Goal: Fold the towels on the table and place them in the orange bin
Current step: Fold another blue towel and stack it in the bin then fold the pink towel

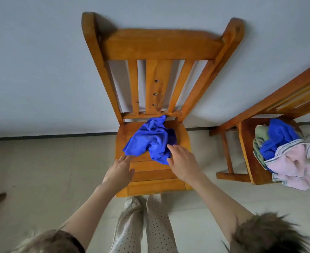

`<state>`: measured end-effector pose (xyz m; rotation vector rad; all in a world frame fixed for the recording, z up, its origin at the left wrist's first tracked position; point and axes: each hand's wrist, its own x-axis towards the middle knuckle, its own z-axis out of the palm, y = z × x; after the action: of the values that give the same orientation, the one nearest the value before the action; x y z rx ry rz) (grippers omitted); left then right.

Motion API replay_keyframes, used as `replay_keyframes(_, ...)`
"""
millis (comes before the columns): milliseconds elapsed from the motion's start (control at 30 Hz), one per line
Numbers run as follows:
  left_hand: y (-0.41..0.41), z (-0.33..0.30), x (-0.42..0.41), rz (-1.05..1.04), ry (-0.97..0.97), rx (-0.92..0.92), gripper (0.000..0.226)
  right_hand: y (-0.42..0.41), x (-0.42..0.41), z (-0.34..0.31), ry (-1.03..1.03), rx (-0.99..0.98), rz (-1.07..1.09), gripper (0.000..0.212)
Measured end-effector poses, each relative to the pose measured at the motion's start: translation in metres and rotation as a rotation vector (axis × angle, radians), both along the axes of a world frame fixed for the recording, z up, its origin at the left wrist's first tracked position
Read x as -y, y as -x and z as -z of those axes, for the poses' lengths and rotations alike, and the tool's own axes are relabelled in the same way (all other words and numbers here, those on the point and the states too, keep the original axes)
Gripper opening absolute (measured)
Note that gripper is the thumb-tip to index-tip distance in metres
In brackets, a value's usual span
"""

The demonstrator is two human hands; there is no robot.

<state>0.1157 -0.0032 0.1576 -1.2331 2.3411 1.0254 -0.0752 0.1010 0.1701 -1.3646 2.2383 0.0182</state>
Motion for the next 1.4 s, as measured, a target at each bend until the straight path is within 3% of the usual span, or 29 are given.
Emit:
replay_keyframes(200, 0.000, 0.077, -0.002, -0.120, -0.085, 0.115, 0.043, 0.010, 0.021, 0.090, -0.018, -0.018, -0.157, 0.053)
replay_keyframes(367, 0.012, 0.139, 0.015, -0.145, -0.036, 0.106, 0.049, 0.021, 0.039, 0.156, 0.031, -0.014, -0.231, 0.063)
replay_keyframes(567, 0.024, 0.208, 0.028, -0.005, 0.203, -0.022, 0.048, 0.029, 0.039, 0.221, 0.086, 0.089, -0.126, 0.068)
replay_keyframes(733, 0.029, 0.228, 0.039, 0.001, 0.384, 0.011, 0.043, 0.029, 0.035, 0.235, 0.145, 0.093, -0.057, 0.059)
replay_keyframes(867, 0.033, 0.223, 0.051, 0.007, 0.416, -0.098, 0.014, 0.028, 0.043, 0.226, 0.102, 0.176, 0.019, 0.054)
replay_keyframes(967, 0.037, 0.207, 0.054, -0.107, 0.296, -0.188, 0.014, 0.022, 0.048, 0.214, 0.094, 0.162, 0.084, 0.054)
replay_keyframes(1133, 0.054, 0.137, 0.059, -0.395, 0.070, -0.359, 0.014, -0.003, 0.059, 0.168, 0.421, 0.226, 0.129, 0.049)
replay_keyframes(1400, 0.066, 0.018, 0.075, -0.139, 0.082, -0.519, 0.014, -0.018, 0.081, 0.072, 0.632, 0.343, 0.301, 0.032)
